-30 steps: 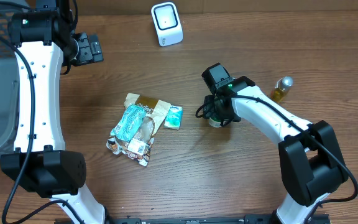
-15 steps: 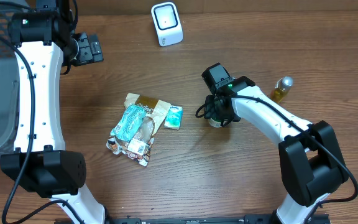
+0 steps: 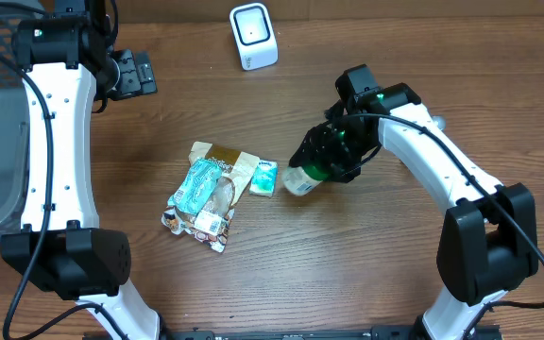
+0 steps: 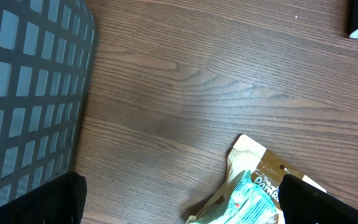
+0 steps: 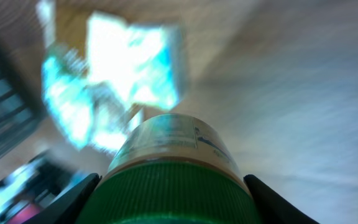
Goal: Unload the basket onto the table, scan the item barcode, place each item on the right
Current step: 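Lift the green jar and tilt it sideways with the right gripper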
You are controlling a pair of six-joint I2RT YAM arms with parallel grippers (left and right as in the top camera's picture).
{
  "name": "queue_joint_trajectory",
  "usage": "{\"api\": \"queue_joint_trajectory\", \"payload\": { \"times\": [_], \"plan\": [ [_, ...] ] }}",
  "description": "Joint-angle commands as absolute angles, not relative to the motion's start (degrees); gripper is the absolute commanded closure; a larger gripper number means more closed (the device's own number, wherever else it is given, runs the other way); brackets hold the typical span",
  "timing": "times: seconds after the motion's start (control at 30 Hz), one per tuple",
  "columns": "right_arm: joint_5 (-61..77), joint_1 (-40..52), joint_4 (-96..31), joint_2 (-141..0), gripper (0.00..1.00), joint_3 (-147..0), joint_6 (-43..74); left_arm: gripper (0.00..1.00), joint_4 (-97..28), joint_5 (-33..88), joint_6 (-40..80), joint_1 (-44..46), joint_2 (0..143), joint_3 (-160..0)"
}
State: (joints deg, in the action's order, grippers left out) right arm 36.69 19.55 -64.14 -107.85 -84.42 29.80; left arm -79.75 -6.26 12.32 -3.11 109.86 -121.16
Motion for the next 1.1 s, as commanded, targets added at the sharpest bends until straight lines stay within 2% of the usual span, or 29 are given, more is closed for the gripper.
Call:
{"api": "queue_joint_trajectory", "payload": {
  "times": [0.0, 0.73, 1.07],
  "plan": [
    [52.6, 19.53, -65.36, -107.48, 0.56, -85.93, 29.8, 0.0, -79.68, -6.37, 12.88, -3.31, 108.97, -121.93],
    [68.77, 19.53, -75.59, -107.48, 0.55, -85.93, 30.22, 0.0, -79.68, -6.37, 12.91, -3.31, 108.97, -121.93],
    [69.17, 19.53, -75.53, -107.48, 0.55, -85.93, 30.22, 0.0, -79.68, -6.37, 12.88, -3.31, 108.97, -121.93]
  ]
}}
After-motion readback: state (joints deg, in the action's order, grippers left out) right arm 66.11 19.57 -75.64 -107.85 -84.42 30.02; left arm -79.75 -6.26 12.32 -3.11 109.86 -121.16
